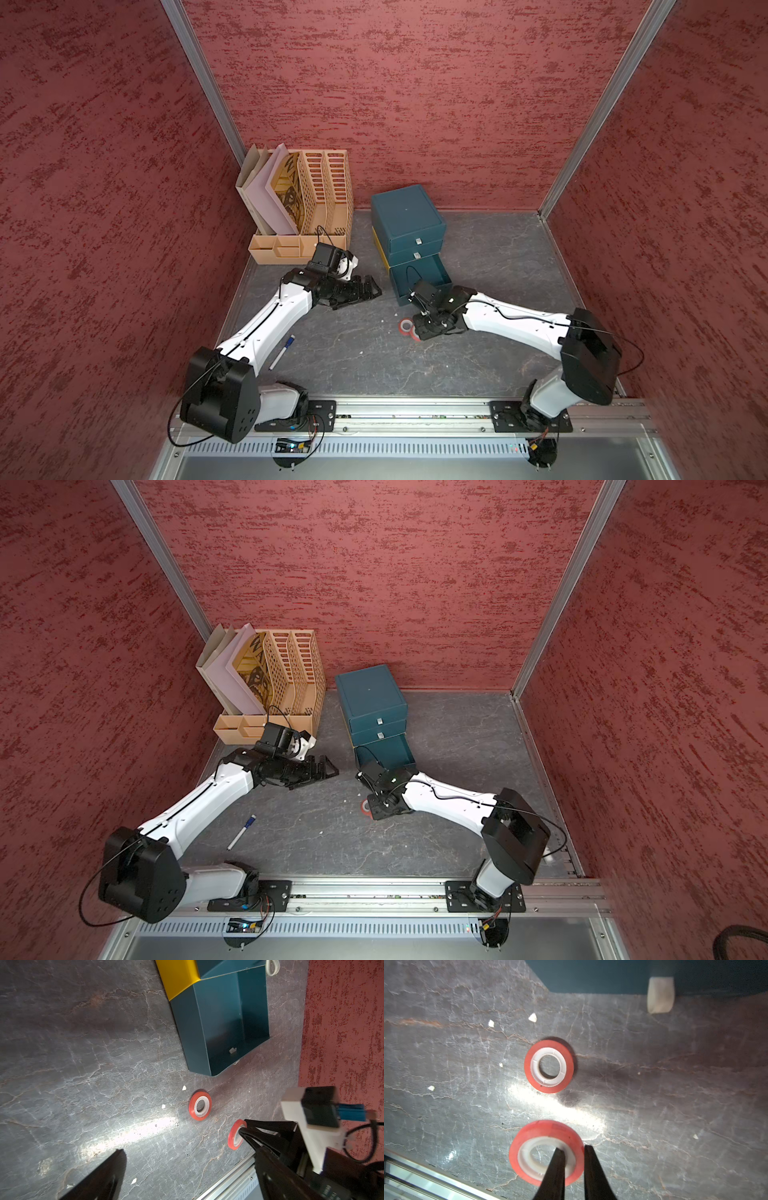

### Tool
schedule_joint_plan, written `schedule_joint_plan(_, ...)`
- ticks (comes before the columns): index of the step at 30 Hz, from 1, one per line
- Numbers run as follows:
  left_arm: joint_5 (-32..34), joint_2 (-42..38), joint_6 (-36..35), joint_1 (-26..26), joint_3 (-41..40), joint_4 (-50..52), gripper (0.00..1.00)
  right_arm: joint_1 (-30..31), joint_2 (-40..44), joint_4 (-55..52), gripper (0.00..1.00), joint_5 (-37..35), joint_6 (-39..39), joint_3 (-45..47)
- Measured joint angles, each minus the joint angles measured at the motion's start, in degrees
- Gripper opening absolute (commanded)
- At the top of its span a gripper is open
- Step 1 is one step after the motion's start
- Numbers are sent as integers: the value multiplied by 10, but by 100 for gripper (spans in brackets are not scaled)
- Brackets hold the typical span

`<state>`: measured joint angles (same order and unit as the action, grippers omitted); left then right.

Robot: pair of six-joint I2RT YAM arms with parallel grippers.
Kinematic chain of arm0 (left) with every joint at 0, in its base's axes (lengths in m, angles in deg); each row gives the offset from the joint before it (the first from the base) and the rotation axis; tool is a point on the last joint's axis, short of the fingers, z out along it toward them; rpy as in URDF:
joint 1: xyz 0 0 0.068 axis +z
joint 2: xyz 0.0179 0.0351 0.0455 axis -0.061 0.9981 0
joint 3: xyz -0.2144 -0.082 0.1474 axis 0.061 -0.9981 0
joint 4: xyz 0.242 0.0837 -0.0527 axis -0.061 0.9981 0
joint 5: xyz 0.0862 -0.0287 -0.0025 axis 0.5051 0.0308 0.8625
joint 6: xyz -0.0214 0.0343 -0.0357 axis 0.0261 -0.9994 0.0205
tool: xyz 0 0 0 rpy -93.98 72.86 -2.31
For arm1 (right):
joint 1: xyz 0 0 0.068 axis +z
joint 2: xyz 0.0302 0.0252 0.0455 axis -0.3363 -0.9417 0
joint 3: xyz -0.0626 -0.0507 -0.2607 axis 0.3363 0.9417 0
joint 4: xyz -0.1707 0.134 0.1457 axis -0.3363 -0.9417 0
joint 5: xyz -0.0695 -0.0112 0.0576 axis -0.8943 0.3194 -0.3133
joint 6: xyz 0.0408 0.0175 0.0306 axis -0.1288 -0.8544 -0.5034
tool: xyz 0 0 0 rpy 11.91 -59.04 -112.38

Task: Place the transparent tape into the drawer according to color
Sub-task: Pick up the tape at the center of the board, then place the tape in the drawer.

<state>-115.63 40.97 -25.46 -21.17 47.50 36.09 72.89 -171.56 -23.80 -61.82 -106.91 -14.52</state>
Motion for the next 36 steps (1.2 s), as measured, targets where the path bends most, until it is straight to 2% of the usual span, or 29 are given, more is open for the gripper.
schedule_joint_plan(5, 0, 0, 0, 0, 0, 0, 100, -17, 14, -11, 0, -27, 5, -27)
schedule_joint_plan(14, 0, 0, 0, -3, 0, 3, 100, -94, 1, 0, 0, -54, 46, -80)
schedule_joint_plan(22, 2, 0, 0, -10, 0, 9, 100, -154, -61, 39, 0, -66, 76, -129)
schedule_joint_plan(32, 11, 0, 0, -19, 0, 13, 100, -188, -139, 78, 0, -69, 91, -156)
schedule_joint_plan(34, 12, 0, 0, -20, 0, 15, 100, -190, -146, 82, 9, -69, 91, -156)
schedule_joint_plan(36, 13, 0, 0, -21, 0, 16, 100, -191, -151, 82, 25, -69, 91, -156)
